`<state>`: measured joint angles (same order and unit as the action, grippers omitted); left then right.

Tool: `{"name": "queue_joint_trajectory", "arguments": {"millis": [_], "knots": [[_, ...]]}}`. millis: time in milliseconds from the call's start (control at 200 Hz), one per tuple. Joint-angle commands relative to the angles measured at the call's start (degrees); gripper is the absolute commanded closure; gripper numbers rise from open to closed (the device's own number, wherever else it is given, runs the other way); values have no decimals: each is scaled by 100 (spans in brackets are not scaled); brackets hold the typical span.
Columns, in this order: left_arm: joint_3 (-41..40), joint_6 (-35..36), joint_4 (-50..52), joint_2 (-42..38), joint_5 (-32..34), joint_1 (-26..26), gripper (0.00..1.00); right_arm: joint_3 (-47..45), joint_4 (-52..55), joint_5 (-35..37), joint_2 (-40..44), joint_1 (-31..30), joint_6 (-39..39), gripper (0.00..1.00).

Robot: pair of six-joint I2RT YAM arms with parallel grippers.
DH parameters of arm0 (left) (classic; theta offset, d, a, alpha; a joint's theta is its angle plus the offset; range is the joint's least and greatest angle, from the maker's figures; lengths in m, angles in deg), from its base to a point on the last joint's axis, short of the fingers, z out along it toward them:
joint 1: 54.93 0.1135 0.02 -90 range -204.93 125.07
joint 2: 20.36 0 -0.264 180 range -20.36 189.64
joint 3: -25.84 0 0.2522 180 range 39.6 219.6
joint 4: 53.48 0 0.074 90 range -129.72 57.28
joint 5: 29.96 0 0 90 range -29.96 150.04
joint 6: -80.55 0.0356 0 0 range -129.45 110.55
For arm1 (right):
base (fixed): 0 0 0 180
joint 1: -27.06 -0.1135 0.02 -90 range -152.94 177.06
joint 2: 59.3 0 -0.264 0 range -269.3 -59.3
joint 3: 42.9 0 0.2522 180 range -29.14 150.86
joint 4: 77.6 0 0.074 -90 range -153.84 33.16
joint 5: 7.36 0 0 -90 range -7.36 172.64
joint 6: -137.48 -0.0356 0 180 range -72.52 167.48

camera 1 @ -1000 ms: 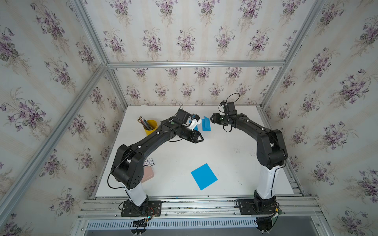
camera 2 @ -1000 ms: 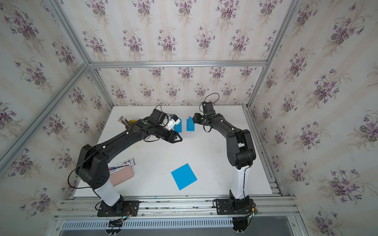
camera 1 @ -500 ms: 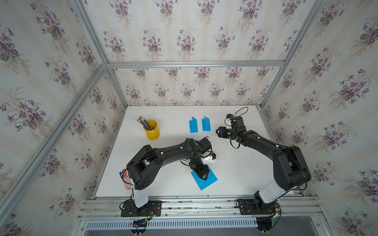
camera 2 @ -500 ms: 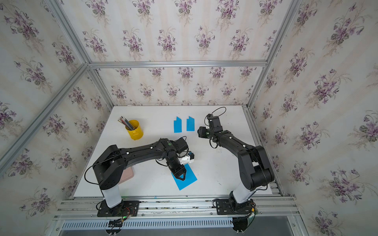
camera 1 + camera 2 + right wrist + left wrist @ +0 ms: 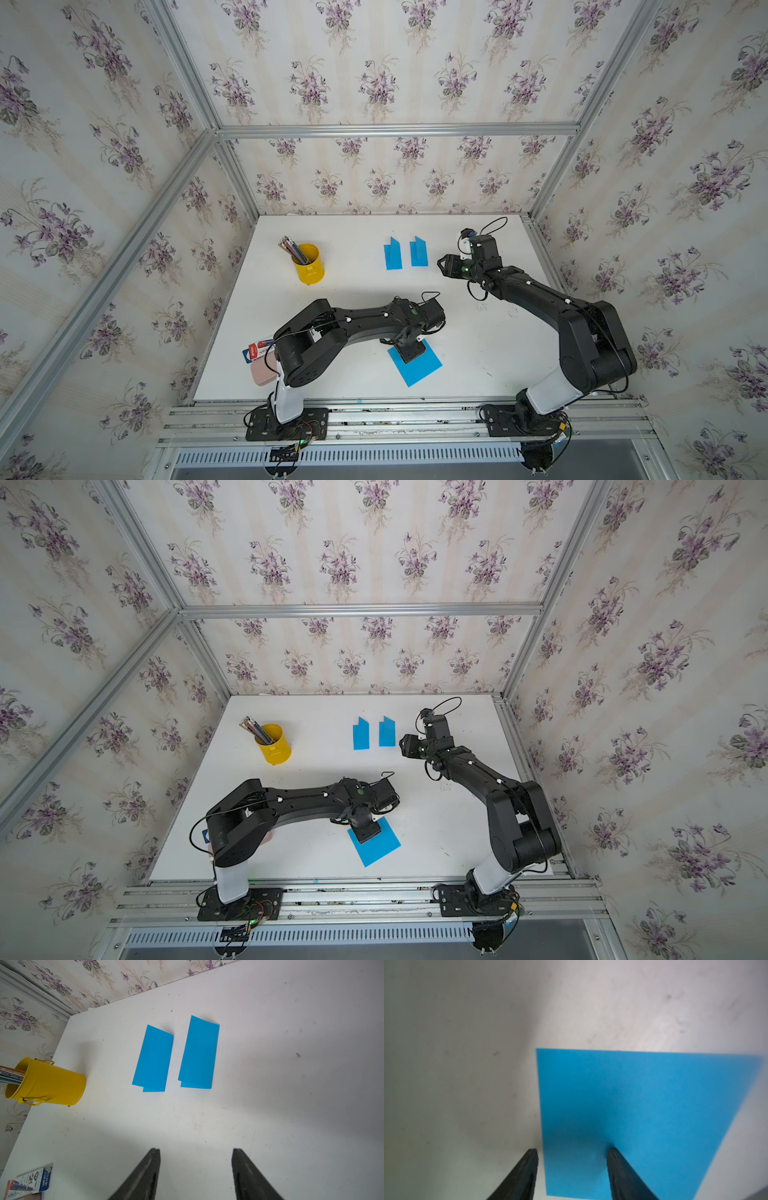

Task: Fold the square paper along the opposite sides
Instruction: Move the paper to the center of the board.

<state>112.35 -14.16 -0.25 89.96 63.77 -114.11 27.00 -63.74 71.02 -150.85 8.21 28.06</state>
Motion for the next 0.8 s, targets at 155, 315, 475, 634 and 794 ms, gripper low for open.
{"name": "queue_joint_trajectory", "arguments": {"millis": [155, 315, 475, 634, 794], "knots": [[-160, -580, -1041, 275, 490, 563, 41, 3, -23, -8, 23, 1, -10, 40], [-16, -973, -1094, 444, -29, 1181, 42, -96, -1, 28, 96, 2, -36, 40], [165, -1697, -1048, 383, -893, 1708, 42, -457, -66, -40, 351, -11, -322, 41], [339, -1985, -953, 101, -1761, 2019, 40, -1190, -202, -220, 773, -160, -753, 42], [882, -1785, -614, 120, -2077, 2177, 38, -1852, -356, -454, 1021, -545, -1228, 42]]}}
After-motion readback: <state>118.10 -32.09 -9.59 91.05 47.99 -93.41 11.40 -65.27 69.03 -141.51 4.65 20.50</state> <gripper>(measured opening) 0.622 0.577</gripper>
